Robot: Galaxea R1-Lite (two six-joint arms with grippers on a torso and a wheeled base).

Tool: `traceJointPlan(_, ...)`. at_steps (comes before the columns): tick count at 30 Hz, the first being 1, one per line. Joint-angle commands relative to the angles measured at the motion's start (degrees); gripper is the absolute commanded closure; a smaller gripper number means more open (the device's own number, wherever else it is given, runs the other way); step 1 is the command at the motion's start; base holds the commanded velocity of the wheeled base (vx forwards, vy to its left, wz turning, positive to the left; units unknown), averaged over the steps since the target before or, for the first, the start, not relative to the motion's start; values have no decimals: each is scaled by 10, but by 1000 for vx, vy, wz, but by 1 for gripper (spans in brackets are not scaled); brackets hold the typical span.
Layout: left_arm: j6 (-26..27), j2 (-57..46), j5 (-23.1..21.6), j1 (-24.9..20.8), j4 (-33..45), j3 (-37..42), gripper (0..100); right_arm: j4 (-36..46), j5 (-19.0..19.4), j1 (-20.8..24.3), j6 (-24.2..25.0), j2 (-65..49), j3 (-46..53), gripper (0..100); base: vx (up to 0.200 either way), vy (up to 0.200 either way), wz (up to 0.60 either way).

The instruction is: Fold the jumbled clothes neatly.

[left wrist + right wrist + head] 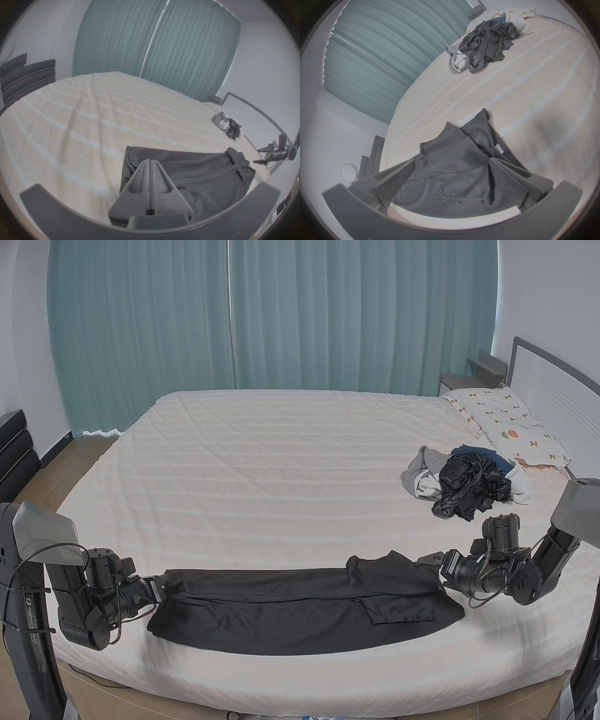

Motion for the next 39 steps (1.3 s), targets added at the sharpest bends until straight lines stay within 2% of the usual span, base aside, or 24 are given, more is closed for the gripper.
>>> traceJointPlan(1, -28, 0, 5, 0, -48, 36, 100, 6, -3, 12, 6, -26, 31, 0, 0, 0, 0)
traceJointPlan(5, -41, 1, 7, 1, -69, 42, 100, 4, -23, 11, 26, -12, 45, 0, 0, 0, 0)
traceJointPlan(14, -46, -2, 4, 6, -70, 68, 100, 9, -31, 21, 39, 20, 36, 0, 0, 0, 0)
traceJointPlan(19, -49, -6, 2, 10, -70, 68, 100, 12, -74, 36, 75, 40, 7, 0, 0, 0, 0)
traceJointPlan(21, -51, -8, 2, 10, -70, 68, 100, 12, -78, 42, 86, 46, 0, 0, 0, 0, 0)
traceJointPlan(33, -51, -8, 3, 11, -70, 68, 100, 4, -120, 42, 89, 84, -38, 0, 0, 0, 0)
traceJointPlan(34, -51, -8, 3, 11, -70, 68, 100, 2, -134, 42, 88, 91, -42, 100, 0, 0, 0)
traceJointPlan(39, -51, -9, 2, 11, -70, 68, 100, 1, -151, 42, 87, 106, -53, 100, 0, 0, 0)
